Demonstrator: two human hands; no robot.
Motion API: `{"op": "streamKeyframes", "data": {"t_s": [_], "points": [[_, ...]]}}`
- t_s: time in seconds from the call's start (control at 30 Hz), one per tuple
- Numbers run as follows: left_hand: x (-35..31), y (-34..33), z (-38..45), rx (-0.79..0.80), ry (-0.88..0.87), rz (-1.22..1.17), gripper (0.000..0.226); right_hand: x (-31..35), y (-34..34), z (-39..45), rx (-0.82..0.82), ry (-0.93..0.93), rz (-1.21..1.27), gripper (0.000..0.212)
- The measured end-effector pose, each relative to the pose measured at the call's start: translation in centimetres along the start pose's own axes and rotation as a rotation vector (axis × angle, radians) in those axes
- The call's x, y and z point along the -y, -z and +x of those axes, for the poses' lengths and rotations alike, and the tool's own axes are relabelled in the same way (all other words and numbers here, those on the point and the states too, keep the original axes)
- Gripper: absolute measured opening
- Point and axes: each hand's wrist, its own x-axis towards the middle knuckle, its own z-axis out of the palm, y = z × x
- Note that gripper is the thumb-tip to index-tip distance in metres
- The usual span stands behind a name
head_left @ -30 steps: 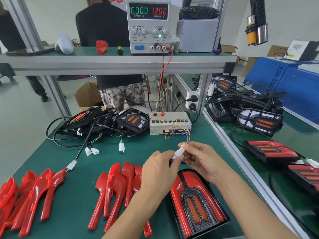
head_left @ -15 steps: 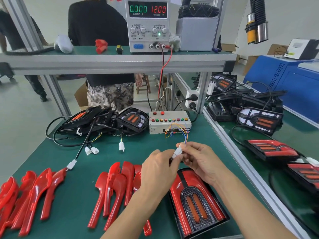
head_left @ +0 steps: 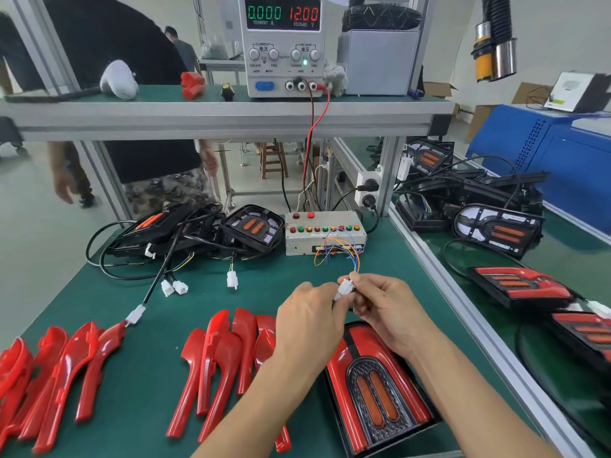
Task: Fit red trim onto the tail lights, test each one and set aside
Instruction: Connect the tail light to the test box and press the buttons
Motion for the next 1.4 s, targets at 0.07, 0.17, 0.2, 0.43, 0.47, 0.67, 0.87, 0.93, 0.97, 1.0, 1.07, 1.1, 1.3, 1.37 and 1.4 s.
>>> {"op": "streamKeyframes", "data": {"t_s": [0.07,0.17,0.2,0.43,0.47,0.67,0.87,0.93,0.97,1.0,1.07,1.1,1.3,1.37,1.4], "points": [[-0.1,-0.2,0.0,-0.003,-0.003,0.001,0.037,0.1,-0.1,0.0,-0.020,0.009,-0.021,0.025],[-0.1,-0.4,0.2,-0.026,0.006,-0.015,0.037,0.2,-0.2,0.1,-0.040,0.023,-0.028,0.024],[-0.2,-0.5,0.3,-0.026,0.007,-0.012,0.037,0.2,-0.2,0.2,-0.045,0.023,-0.035,0.024],[-0.2,-1.0,0.6,-0.024,0.011,-0.031,0.038,0.2,0.4,0.4,-0.077,0.001,-0.089,0.026],[-0.2,-1.1,0.7,-0.025,0.008,-0.041,0.039,0.4,0.4,0.5,-0.082,0.008,-0.112,0.027],[-0.3,-1.6,1.6,-0.031,-0.010,-0.067,0.041,0.5,1.3,1.3,-0.081,0.007,-0.178,0.027],[0.0,-1.0,2.4,0.149,-0.103,-0.061,0.041,0.0,3.2,1.8,0.004,-0.023,-0.225,0.021],[0.5,0.0,3.3,0.195,-0.081,-0.128,0.050,0.1,4.6,2.1,-0.025,-0.062,-0.137,0.019],[1.2,0.3,4.0,0.168,-0.068,-0.165,0.047,0.0,5.5,2.3,-0.059,-0.076,-0.126,0.019],[2.2,0.4,5.0,0.118,-0.066,-0.185,0.035,-0.2,6.5,2.4,-0.097,-0.083,-0.140,0.020],[3.8,0.3,7.2,0.046,-0.064,-0.136,0.019,-0.9,8.1,2.5,-0.170,-0.068,-0.202,0.020],[4.4,0.1,8.4,0.040,-0.060,-0.097,0.023,-1.4,8.7,2.4,-0.198,-0.044,-0.239,0.020],[5.8,-2.7,14.2,0.218,-0.010,0.159,0.046,-3.6,10.0,2.0,-0.255,0.163,-0.407,0.030],[5.8,-3.6,15.1,0.270,0.018,0.261,0.050,-3.6,10.1,2.0,-0.251,0.196,-0.428,0.032],[5.8,-4.1,15.4,0.281,0.027,0.308,0.053,-3.7,10.2,1.9,-0.244,0.205,-0.437,0.033]]}}
